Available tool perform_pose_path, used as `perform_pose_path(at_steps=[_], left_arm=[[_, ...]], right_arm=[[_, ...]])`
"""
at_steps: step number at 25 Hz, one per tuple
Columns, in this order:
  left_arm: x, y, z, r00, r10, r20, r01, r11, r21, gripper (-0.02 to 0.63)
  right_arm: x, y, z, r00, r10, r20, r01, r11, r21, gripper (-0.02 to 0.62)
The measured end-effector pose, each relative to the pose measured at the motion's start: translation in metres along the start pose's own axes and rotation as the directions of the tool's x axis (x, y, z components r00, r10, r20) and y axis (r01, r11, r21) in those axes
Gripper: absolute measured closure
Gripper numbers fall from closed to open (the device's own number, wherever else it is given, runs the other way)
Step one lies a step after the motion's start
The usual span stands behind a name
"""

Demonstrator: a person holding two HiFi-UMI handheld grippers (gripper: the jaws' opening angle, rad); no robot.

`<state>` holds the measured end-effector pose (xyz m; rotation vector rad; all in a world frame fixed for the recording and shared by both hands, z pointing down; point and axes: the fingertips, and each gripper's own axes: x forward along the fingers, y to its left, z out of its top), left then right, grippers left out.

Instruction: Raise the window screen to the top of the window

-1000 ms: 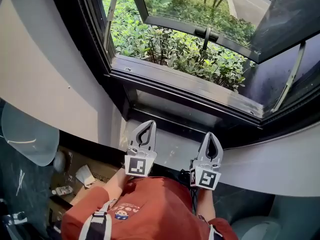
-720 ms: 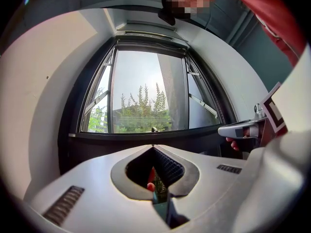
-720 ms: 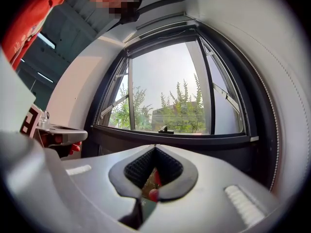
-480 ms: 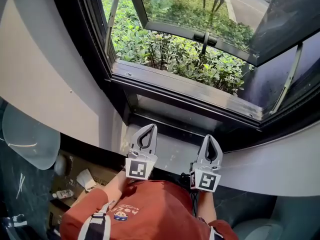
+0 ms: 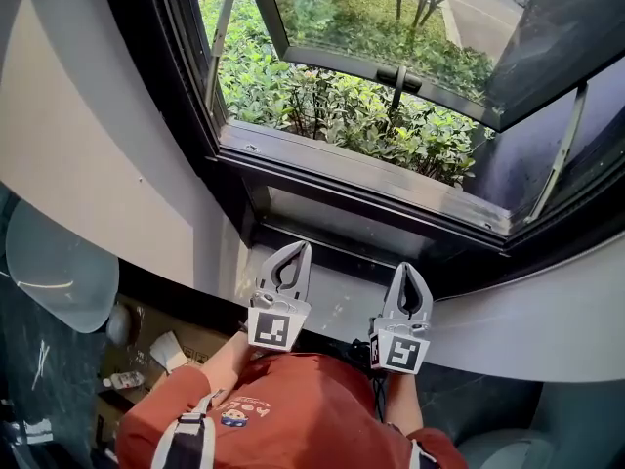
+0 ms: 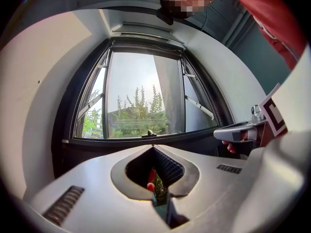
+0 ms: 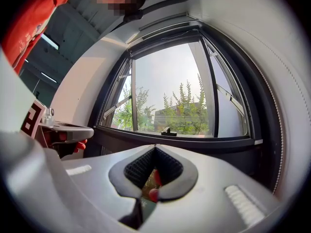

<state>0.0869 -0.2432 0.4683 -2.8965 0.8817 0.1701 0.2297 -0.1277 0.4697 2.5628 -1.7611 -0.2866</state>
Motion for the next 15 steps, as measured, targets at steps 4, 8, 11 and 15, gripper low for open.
perform_pose_path(at_steps=[4,8,11,15], left_arm=[[0.0009,-0.0034,-0.0016,1.000,-0.007,-0.005,0.007,1.000,0.015,0.600],[0.0022,-0.0058,-0.0023,1.000,-0.009,-0.009,0.009,1.000,0.022,0.601],[0.0034,-0.0061,-0.0025,1.000,-0.006,-0.007,0.006,1.000,0.014,0.601],[0.0044,-0.0077,-0.0036,1.000,-0.008,-0.007,0.008,1.000,0.020,0.601]], right_arm=[[-0.0009,-0.0012,-0.0030,1.000,0.001,-0.002,-0.001,1.000,-0.001,0.586],[-0.0015,-0.0035,-0.0036,1.000,0.002,-0.003,-0.002,1.000,-0.007,0.586],[-0.0017,-0.0046,-0.0039,1.000,0.001,-0.003,-0.001,1.000,-0.010,0.586],[-0.0027,-0.0057,-0.0055,1.000,0.001,-0.008,-0.001,1.000,-0.012,0.586]])
